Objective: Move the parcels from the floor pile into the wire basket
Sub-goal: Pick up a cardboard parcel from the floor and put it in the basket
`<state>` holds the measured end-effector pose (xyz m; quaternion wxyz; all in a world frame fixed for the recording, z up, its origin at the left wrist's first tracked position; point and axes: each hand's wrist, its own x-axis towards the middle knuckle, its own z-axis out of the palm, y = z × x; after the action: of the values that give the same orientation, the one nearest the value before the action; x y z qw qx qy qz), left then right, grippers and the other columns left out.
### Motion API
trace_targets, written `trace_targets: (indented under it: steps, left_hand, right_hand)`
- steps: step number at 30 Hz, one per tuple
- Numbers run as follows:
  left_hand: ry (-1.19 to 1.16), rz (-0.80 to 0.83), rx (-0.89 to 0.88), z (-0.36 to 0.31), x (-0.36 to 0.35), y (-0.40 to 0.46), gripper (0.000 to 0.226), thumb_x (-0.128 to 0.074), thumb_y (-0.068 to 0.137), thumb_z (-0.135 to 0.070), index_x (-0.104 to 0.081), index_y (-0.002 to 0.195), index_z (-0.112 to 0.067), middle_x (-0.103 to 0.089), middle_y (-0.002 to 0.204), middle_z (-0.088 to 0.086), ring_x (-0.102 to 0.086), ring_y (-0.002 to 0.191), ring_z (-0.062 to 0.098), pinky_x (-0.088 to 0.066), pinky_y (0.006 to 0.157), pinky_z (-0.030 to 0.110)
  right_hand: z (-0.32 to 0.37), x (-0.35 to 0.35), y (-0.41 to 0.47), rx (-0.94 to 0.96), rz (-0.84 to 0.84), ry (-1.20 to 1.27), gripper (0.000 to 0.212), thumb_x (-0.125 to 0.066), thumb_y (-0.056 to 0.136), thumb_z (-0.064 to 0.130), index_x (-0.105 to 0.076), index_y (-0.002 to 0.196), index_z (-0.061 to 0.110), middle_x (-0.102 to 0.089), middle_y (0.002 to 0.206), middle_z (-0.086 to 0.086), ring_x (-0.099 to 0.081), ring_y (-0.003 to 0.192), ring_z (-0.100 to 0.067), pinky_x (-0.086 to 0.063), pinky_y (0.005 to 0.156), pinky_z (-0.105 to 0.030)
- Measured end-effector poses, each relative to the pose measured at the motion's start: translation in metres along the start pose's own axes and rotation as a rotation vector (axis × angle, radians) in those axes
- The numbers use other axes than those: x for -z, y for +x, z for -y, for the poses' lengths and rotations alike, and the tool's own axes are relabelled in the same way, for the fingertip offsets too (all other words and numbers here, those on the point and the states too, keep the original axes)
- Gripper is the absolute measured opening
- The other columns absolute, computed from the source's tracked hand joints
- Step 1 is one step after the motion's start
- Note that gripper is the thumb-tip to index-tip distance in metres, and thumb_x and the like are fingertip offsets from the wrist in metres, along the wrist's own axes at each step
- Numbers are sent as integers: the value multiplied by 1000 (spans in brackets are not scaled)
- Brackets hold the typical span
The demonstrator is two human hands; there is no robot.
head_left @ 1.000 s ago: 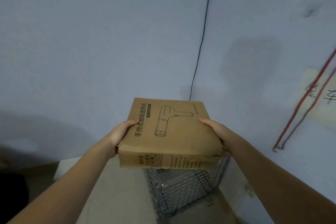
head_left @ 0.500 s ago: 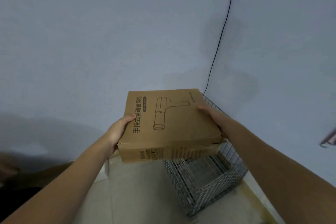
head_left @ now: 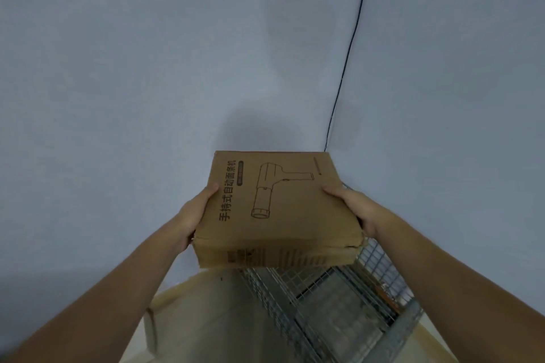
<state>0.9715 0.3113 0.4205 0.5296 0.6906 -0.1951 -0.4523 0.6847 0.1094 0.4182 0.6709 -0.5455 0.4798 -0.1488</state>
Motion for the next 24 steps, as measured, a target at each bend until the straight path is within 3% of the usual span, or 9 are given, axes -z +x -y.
trace_targets:
  steps: [3,6,10,12,15,18,22,24]
  left_hand:
    - [55,103,17,-20,2,59,52,-51,100,-61,-72,124,-20,-80,109,10,-76,101,31,-59,84,41]
    - [98,175,37,-40,-4,120,51,-54,98,-63,-70,124,-22,-80,110,9,-75,102,32,-55,102,50]
    - [110,328,16,-65,-25,198,39,-48,106,-49,-65,122,-18,-81,97,6,-77,79,23,-61,71,38]
    - [134,395,11,-77,-39,235,35,-46,108,-44,-66,119,-18,-81,90,5,-77,73,20,-59,63,34]
    - [175,490,35,-89,-65,286,41,-48,106,-48,-68,126,-18,-80,104,12,-77,83,27,-58,73,39]
    - [209,558,68,-98,-101,327,43,-52,103,-53,-71,126,-20,-79,108,13,-77,86,29,-58,74,39]
    - [251,635,122,-96,-164,368,47,-56,99,-61,-74,121,-24,-79,112,12,-77,95,31,-59,82,42]
    - [278,692,164,-88,-197,386,47,-55,99,-61,-76,119,-24,-79,112,11,-76,100,31,-58,86,43]
  right_hand:
    - [14,4,30,-32,-35,34,64,-80,79,60,-71,124,16,-78,115,-11,-73,110,-33,-53,106,-52]
    - [21,9,61,-64,-117,83,65,-80,79,60,-72,125,16,-78,115,-11,-74,110,-33,-53,106,-53]
    - [25,13,97,-71,-240,172,59,-77,84,58,-71,124,15,-79,111,-11,-76,104,-33,-56,101,-52]
    - [28,16,110,-71,-307,226,59,-77,84,57,-71,125,14,-79,111,-11,-77,102,-33,-58,98,-52]
    - [25,22,123,-56,-395,296,65,-79,81,59,-69,128,16,-78,115,-10,-76,105,-33,-57,100,-53]
    - [15,30,129,-6,-471,364,76,-86,73,59,-64,135,22,-77,121,-8,-74,109,-32,-57,100,-53]
    - [-3,43,131,23,-645,412,73,-88,70,48,-63,132,20,-79,113,-6,-77,101,-28,-63,81,-41]
    - [-20,56,138,-1,-714,421,73,-87,68,47,-65,131,17,-79,112,-6,-77,100,-27,-62,82,-40]
